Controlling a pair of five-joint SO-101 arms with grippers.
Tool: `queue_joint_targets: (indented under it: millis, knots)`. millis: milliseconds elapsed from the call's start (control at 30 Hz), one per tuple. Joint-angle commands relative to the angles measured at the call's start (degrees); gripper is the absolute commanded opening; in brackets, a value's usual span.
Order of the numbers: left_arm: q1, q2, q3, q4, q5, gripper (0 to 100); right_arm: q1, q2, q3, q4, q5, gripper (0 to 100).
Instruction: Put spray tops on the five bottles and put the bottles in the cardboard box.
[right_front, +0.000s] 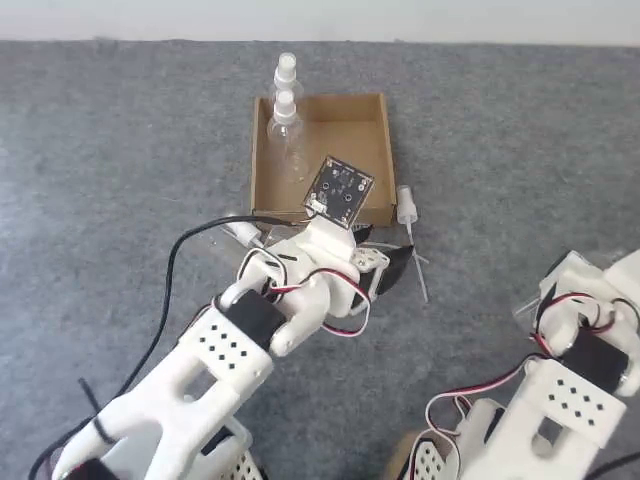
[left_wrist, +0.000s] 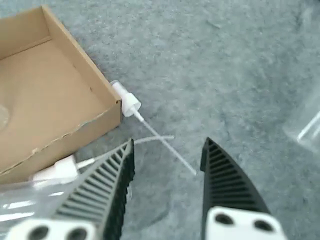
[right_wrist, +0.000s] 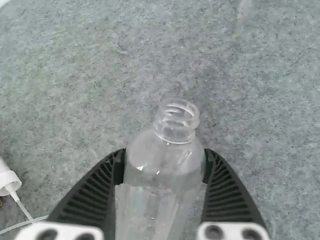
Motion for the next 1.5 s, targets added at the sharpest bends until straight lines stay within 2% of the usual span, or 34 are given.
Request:
queue_joint_targets:
  millis: [0, 267, 667, 1133, 1300, 1467]
  knots:
    - [0.53, 6.77, -1.01, -6.24, 1.85, 21, 0.22, -1.63, -1.32, -1.45, -0.35, 7.1]
    - [2.2, 25.14, -11.56, -7.56, 5.54, 20, 0.22, -1.63, -1.05, -2.24, -0.26, 7.2]
    - [2.29, 40.88, -25.45, -6.42, 6.24, 20, 0.13, -1.63, -1.05, -2.24, -0.26, 7.2]
    - [2.29, 63.38, -53.14, 16.09, 6.33, 20, 0.13, -1.63, -1.05, -2.24, -0.26, 7.2]
    - [2.29, 68.48, -59.91, 21.19, 6.33, 20, 0.13, -1.63, -1.05, -2.24, -0.26, 7.2]
    - [2.29, 71.91, -64.92, 24.79, 6.07, 12, 0.13, -1.63, -1.05, -2.24, -0.26, 7.2]
